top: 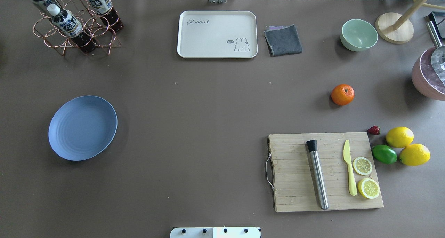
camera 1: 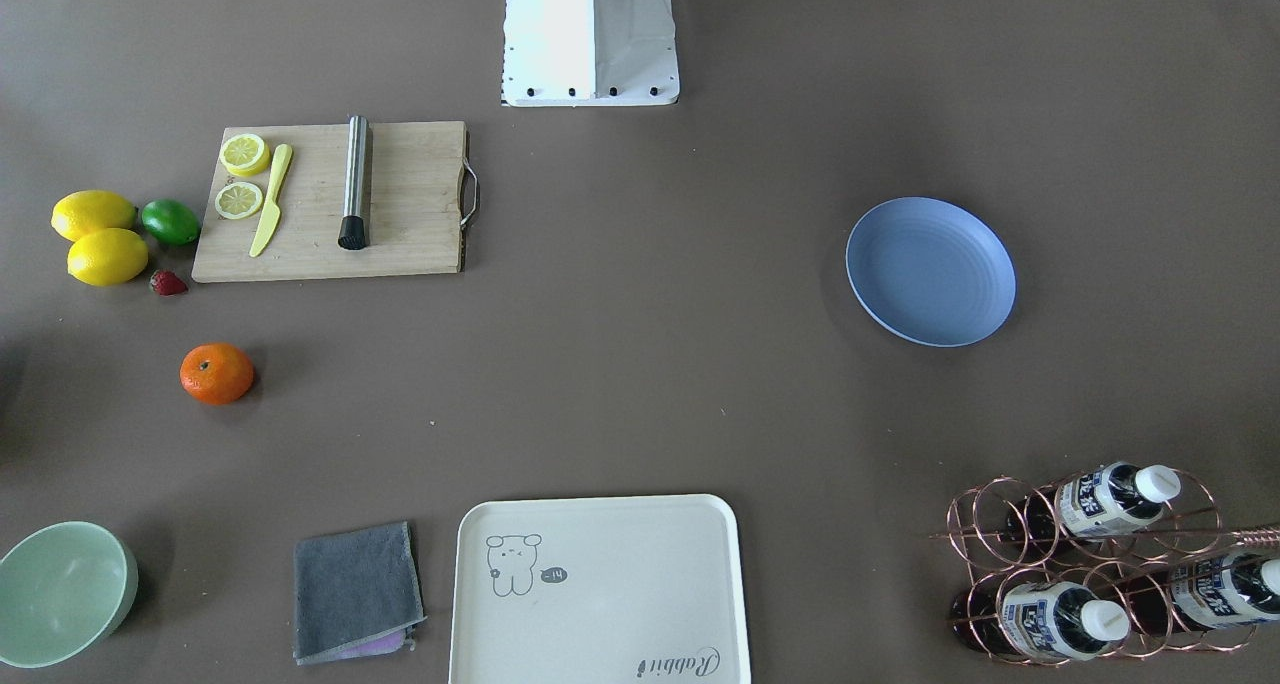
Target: Pick orange to plate
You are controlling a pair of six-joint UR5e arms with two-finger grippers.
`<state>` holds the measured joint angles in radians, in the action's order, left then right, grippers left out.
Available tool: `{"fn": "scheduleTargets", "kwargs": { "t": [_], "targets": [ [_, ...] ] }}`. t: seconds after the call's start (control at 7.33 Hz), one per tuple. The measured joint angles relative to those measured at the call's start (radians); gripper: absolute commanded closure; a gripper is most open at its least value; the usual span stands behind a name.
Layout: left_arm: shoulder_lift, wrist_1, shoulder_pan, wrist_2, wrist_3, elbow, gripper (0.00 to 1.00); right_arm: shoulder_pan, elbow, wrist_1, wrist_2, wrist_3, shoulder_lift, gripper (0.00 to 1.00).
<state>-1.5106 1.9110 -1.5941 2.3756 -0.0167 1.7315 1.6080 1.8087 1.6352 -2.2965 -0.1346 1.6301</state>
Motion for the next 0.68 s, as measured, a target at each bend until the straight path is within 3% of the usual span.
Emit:
{"fn": "scheduleTargets", "kwargs": {
  "t": [0.41,0.68],
  "targets": [
    [-0.001,0.170,0.156,0.005,-0.240,-0.023,0.02,-0.158,0.073,-0.001,-0.006,0.322,-0.065,0.00],
    [0.010,0.310,0.287,-0.002,-0.456,-0.036,0.03,-0.268,0.094,-0.078,0.020,0.567,-0.085,0.00]
  ]
}}
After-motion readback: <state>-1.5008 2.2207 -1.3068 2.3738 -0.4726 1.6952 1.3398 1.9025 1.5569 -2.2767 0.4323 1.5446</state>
